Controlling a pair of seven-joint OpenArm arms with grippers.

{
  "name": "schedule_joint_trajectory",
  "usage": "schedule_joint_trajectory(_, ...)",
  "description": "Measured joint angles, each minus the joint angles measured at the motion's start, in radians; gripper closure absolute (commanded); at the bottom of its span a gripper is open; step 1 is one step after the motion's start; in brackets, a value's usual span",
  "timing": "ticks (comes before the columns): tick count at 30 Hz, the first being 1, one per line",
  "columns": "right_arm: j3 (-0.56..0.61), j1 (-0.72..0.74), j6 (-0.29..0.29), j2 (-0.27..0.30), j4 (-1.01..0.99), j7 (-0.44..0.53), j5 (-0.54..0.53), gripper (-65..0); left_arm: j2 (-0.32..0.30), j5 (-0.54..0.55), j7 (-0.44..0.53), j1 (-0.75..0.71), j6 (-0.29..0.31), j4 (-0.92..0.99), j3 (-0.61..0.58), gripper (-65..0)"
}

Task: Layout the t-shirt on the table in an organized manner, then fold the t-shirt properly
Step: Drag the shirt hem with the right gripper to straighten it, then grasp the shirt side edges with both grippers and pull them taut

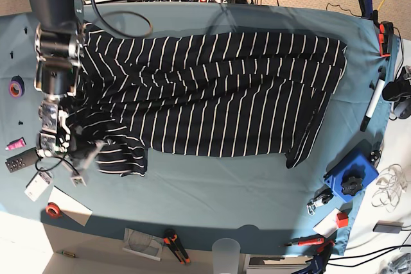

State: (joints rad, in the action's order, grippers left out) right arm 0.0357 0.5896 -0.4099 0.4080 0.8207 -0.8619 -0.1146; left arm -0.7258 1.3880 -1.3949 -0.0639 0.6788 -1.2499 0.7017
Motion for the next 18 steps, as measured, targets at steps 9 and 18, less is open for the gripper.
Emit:
schedule_joint_trajectory(9, -0.138, -0.007, 0.028, 0.047, 0.073, 0.050, -0.012, 0.0, 0.092, -0.167, 0.111, 0.084, 0.015, 0.001, -0.108, -26.0)
schedule_joint_trajectory(18, -0.165, -0.039, 0.025, 0.047, 0.069, 0.048, -0.025, 0.0, 0.105, -0.494, 0.288, 0.377, -0.112, 0.002, -0.531, -26.0)
